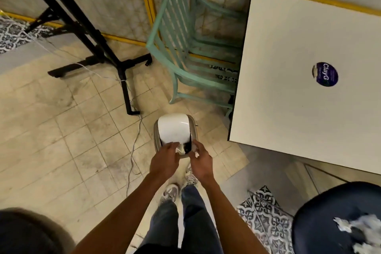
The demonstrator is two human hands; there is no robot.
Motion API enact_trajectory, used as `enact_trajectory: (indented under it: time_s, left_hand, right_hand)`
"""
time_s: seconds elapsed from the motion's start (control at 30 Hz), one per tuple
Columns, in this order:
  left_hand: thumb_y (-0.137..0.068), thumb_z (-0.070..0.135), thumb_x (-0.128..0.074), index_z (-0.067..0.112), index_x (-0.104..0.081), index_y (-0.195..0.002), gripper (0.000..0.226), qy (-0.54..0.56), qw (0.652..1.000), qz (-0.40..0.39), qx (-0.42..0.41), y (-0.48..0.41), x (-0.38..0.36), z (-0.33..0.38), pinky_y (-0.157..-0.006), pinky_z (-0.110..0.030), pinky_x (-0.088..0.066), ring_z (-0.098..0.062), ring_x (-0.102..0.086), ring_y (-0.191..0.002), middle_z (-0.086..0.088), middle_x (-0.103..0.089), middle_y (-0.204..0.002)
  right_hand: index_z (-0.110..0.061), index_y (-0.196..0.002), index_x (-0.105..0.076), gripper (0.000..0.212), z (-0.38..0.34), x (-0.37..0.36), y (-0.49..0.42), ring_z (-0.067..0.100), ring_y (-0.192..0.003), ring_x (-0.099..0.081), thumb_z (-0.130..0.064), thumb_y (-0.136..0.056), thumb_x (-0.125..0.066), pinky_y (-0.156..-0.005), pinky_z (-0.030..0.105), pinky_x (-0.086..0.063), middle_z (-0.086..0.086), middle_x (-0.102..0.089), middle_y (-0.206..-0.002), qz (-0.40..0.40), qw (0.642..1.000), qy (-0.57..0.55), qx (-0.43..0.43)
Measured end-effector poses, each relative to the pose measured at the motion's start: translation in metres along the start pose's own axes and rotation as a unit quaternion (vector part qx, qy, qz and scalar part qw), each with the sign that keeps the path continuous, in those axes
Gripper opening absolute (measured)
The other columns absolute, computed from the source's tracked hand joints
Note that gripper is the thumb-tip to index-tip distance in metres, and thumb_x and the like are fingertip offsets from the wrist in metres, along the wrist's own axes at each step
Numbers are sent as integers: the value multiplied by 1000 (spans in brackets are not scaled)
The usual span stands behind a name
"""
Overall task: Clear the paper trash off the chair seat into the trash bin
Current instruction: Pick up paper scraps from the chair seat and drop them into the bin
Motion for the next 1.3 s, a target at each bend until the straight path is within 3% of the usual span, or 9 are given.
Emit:
enact_trajectory:
  time_s: [0.13,0.3,0.43,0.57,0.87,1.0,1.3]
  left_hand:
    - [-95,21,-60,19,-57,-138,43,-38,994,53,-91,32,36,17,-86,-40,-58,-27,-65,-112,-6,-64,-129]
    - [-91,15,-67,12,-59,-135,45,-66,970,75,-220,85,68,59,-95,-44,-56,-31,-61,-117,-10,-66,-128]
    - [-94,22,-64,17,-55,-136,42,-85,947,67,-303,118,71,107,-91,-41,-56,-27,-61,-112,-6,-64,-126]
    - [-89,14,-72,10,-61,-129,42,-90,916,70,-385,141,53,158,-87,-40,-57,-32,-65,-106,-12,-67,-121]
    - [-94,22,-68,11,-61,-133,41,-133,864,-21,-486,201,-66,303,-90,-42,-57,-32,-65,-110,-12,-68,-125]
    - [-94,23,-67,14,-62,-129,36,-156,837,-60,-521,242,-142,371,-90,-40,-57,-29,-65,-111,-8,-68,-123]
    - [-97,30,-59,19,-63,-123,28,-224,806,-135,-530,304,-264,469,-80,-37,-54,-25,-65,-104,-3,-69,-115]
  right_hand:
    - [-25,-148,-56,43,-9,27,40,28,-128,-64,-27,-106,-60,-104,32,-49,4,-65,-145,53,998,27,28]
    - [-24,-150,-52,45,-7,73,116,27,-130,-62,-27,-106,-58,-109,35,-48,2,-59,-152,145,984,83,65]
    - [-26,-145,-53,42,10,115,176,28,-123,-65,-28,-104,-58,-102,37,-53,3,-63,-145,238,964,97,62]
    - [-29,-144,-50,41,47,149,218,28,-121,-65,-36,-104,-54,-102,40,-55,2,-63,-142,302,947,102,35]
    - [-25,-142,-51,44,197,242,296,36,-116,-65,-39,-101,-52,-98,46,-54,5,-62,-140,385,917,58,-84]
    - [-26,-141,-54,41,279,293,333,32,-119,-65,-36,-101,-54,-98,45,-55,3,-63,-141,411,902,33,-128]
    - [-20,-143,-53,41,411,372,382,33,-127,-61,-34,-104,-53,-99,48,-53,3,-58,-147,397,892,-13,-214]
Point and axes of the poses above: each hand's wrist, its own y-axis away from the middle knuckle, its own x-axis out of the back of the hand, z = x × y, the point moved 4 cm from there along -y, towards the middle knuckle
